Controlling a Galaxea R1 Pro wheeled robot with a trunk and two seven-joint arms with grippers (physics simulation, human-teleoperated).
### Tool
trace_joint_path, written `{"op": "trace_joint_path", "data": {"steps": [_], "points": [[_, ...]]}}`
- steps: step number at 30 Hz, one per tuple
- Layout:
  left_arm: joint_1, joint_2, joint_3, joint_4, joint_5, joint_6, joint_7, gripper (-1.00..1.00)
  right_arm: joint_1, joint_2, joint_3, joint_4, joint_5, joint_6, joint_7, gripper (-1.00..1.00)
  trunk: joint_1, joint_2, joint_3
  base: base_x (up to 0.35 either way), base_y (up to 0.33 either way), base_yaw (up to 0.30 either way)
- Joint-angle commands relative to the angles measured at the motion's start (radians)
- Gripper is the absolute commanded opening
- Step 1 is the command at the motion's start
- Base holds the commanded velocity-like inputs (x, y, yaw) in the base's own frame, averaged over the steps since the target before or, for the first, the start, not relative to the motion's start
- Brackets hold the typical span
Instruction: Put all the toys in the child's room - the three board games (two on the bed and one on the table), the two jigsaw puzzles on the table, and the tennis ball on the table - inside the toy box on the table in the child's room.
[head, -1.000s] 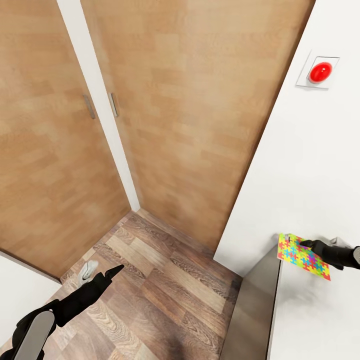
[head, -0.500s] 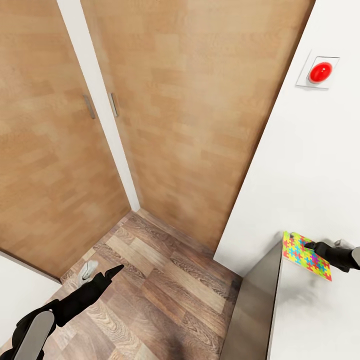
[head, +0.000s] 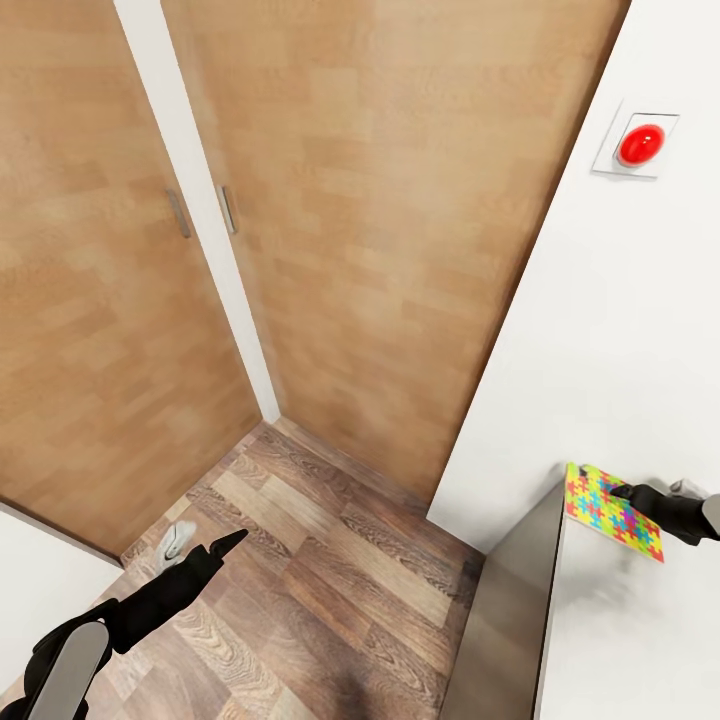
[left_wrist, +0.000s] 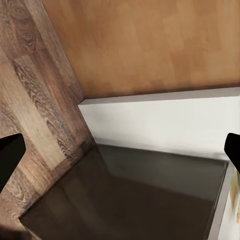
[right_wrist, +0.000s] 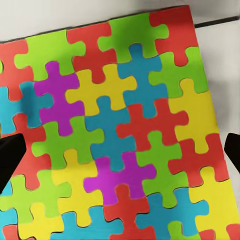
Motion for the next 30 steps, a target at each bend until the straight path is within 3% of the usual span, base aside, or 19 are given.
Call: {"op": "trace_joint_path", "data": {"steps": [1,17,30], "points": [[-0.001,0.0,0.002,0.0,-0.001,0.006,-0.004,1.0,0.0,0.001,-0.003,0.054,0.01,0.005,0.0,1.0,0.001,-0.001,-0.002,0.0,0.0,0.0],[-0.001,-0.002,0.002,0.0,-0.001,0.006,-0.004,1.0,-0.005,0.019,0.0,0.095,0.009,0.012,0.008,1.0,0.001,-0.001,-0.002,0.0,0.0,0.008],[-0.001,-0.001,0.002,0.0,-0.001,0.006,-0.004,1.0,-0.006,0.021,0.0,0.089,0.009,0.019,0.019,1.0,0.001,-0.001,-0.002,0.0,0.0,0.173]]}}
